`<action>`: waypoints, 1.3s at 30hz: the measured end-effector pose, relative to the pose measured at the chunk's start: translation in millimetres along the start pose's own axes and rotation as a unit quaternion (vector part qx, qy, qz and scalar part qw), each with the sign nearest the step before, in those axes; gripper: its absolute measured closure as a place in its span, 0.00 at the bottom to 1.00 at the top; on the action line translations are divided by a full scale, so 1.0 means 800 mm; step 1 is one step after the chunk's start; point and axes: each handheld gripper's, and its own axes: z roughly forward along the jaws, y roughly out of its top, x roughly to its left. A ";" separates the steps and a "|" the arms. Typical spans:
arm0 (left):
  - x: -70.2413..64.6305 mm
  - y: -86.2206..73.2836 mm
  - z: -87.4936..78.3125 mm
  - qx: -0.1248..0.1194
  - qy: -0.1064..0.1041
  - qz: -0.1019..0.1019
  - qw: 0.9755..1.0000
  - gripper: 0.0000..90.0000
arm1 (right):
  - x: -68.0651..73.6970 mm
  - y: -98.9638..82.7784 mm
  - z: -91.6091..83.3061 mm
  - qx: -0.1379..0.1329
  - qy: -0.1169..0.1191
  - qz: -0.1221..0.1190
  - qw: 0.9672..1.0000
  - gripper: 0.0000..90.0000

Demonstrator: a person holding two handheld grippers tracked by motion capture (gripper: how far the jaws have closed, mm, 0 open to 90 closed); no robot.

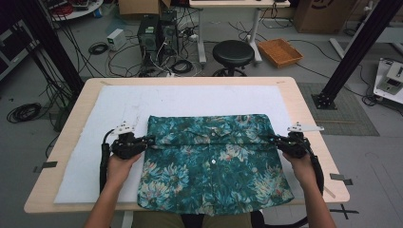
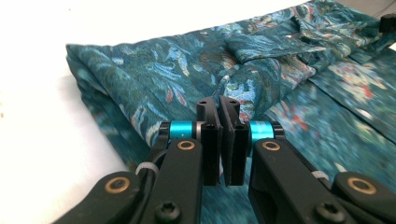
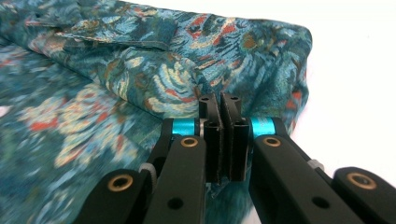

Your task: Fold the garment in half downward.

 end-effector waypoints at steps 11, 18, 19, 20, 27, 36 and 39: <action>-0.018 -0.029 -0.036 0.023 -0.030 0.003 0.999 0.97 | 0.014 -0.032 -0.042 0.005 0.037 -0.024 0.999 0.98; -0.027 -0.041 -0.059 0.023 -0.068 0.002 0.997 0.97 | 0.020 -0.049 -0.065 0.005 0.057 -0.027 0.998 0.98; -0.027 -0.042 -0.063 0.022 -0.075 0.002 0.997 0.97 | 0.022 -0.050 -0.069 0.004 0.056 -0.028 0.998 0.98; -0.028 -0.043 -0.067 0.020 -0.084 0.000 0.996 0.97 | 0.023 -0.052 -0.073 0.003 0.059 -0.030 0.998 0.98; -0.030 -0.060 -0.070 0.054 -0.100 0.004 0.993 0.97 | 0.029 -0.066 -0.082 0.020 0.066 -0.033 0.997 0.98; -0.012 -0.030 -0.057 -0.005 -0.063 -0.040 0.997 0.46 | 0.026 -0.044 -0.071 -0.005 0.032 0.007 0.999 0.47; 0.004 -0.012 -0.042 -0.022 -0.022 -0.051 0.998 0.43 | 0.022 -0.026 -0.055 -0.008 -0.003 0.006 1.000 0.45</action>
